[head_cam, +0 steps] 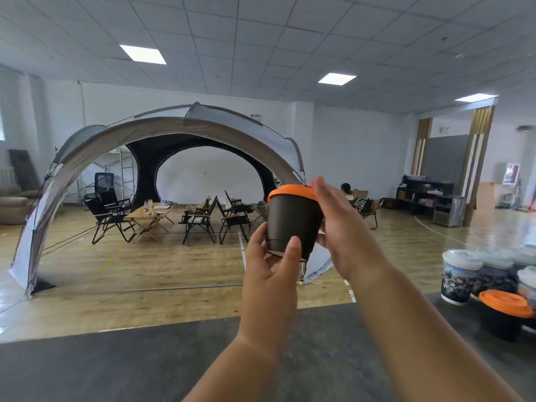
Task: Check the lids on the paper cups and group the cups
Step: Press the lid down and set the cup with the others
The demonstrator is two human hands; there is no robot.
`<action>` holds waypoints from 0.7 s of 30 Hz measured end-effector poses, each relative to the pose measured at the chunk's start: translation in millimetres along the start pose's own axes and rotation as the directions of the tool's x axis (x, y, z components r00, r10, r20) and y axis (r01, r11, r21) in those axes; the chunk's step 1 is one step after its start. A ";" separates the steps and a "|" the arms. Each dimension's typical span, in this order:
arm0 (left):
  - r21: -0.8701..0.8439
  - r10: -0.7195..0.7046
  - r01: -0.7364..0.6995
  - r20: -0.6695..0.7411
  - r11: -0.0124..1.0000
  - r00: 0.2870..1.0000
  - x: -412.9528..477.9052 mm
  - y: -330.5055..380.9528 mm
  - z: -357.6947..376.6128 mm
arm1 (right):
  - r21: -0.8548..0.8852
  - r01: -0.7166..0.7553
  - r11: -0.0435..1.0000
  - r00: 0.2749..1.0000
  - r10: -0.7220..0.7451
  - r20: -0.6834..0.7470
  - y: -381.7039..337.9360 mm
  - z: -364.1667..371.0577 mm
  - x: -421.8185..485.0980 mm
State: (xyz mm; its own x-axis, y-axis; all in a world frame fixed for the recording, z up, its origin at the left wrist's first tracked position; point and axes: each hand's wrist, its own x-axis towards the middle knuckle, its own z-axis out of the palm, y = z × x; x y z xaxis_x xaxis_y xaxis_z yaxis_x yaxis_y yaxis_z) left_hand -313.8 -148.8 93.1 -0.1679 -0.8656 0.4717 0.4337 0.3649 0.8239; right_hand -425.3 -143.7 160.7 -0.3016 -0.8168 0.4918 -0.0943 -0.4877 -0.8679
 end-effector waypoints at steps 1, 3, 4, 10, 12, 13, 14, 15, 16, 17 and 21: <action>0.041 0.037 -0.037 -0.004 0.998 0.999 -3.1 1.1 1.7 | -0.035 0.020 0.999 1.000 -0.020 -0.008 -2.5 2.3 -2.8; -0.003 0.043 -0.043 -0.006 0.999 0.999 -8.6 5.9 4.8 | -0.040 0.050 0.998 0.999 -0.051 -0.011 -7.3 3.9 -4.6; -0.107 -0.008 0.007 -0.009 0.994 1.000 -11.0 11.5 5.8 | 0.012 0.055 0.998 0.998 -0.055 -0.012 -8.9 2.2 -3.4; -0.604 -0.386 0.557 0.401 0.571 0.831 -19.4 26.6 7.9 | 0.500 -0.316 0.807 0.940 0.192 0.283 -4.6 -14.5 5.9; -0.629 -0.355 0.596 0.480 0.498 0.803 -23.0 24.5 9.9 | 0.530 -0.383 0.757 0.907 0.201 0.369 4.2 -16.2 6.6; -0.641 -0.333 0.596 0.495 0.484 0.803 -25.2 24.3 11.1 | 0.541 -0.402 0.739 0.894 0.190 0.406 8.2 -16.6 7.6; -0.648 -0.318 0.590 0.498 0.481 0.807 -26.4 24.3 12.2 | 0.554 -0.411 0.724 0.886 0.173 0.430 10.7 -16.4 8.1; -0.650 -0.311 0.578 0.489 0.493 0.815 -27.4 24.3 12.6 | 0.570 -0.410 0.711 0.884 0.157 0.440 12.7 -16.6 9.1; -0.647 -0.313 0.561 0.468 0.516 0.827 -27.7 24.7 12.2 | 0.586 -0.401 0.704 0.889 0.143 0.435 13.2 -16.7 10.4; -0.638 -0.316 0.537 0.436 0.552 0.843 -27.2 25.1 11.0 | 0.586 -0.376 0.718 0.902 0.138 0.409 10.6 -15.1 10.0; -0.506 -0.200 0.279 0.204 0.816 0.958 -25.3 30.1 5.7 | 0.448 -0.136 0.884 0.982 0.059 0.182 -3.6 -11.6 2.8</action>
State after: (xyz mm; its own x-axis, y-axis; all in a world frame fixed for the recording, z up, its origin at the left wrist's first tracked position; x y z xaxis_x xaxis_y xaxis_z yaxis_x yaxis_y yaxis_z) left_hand -301.5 -114.0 107.8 -0.4286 -0.8325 0.3510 0.7553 -0.1170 0.6449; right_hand -436.8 -140.6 164.4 -0.1288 -0.8864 0.4446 0.3823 -0.4581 -0.8025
